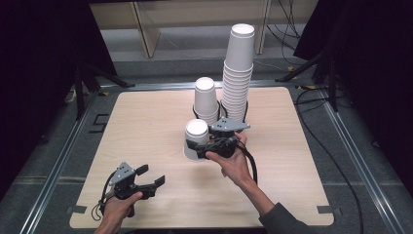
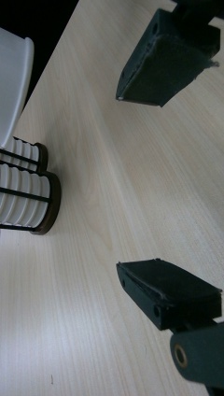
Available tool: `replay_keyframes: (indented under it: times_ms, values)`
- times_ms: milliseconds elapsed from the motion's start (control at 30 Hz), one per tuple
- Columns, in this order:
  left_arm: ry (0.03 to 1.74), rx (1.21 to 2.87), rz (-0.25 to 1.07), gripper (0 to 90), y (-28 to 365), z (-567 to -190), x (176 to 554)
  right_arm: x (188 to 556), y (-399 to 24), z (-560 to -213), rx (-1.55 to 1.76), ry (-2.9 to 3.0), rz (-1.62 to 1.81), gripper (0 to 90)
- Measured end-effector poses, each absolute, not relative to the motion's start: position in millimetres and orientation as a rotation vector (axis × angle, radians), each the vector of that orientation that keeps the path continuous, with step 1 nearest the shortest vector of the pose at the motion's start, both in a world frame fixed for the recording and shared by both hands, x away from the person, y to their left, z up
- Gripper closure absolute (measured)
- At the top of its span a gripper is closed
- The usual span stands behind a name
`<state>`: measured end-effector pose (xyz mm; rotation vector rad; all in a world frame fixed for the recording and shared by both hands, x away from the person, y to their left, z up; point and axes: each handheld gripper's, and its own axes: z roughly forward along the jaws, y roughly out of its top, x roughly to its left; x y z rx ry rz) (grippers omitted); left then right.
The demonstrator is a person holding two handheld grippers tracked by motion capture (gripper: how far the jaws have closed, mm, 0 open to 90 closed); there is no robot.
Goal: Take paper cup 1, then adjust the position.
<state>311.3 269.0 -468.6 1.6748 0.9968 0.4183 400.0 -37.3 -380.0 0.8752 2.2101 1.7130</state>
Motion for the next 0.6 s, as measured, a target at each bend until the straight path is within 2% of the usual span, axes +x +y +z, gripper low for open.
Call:
replay_keyframes:
  times_ms: [333,600]
  values:
    - [0.975,1.689,0.435,14.3,270,-467,311,396,-36,-392,0.879,2.238,1.721,20.3]
    - [0.946,1.666,0.4,14.3,261,-466,311,392,-31,-400,0.845,2.275,1.732,20.3]
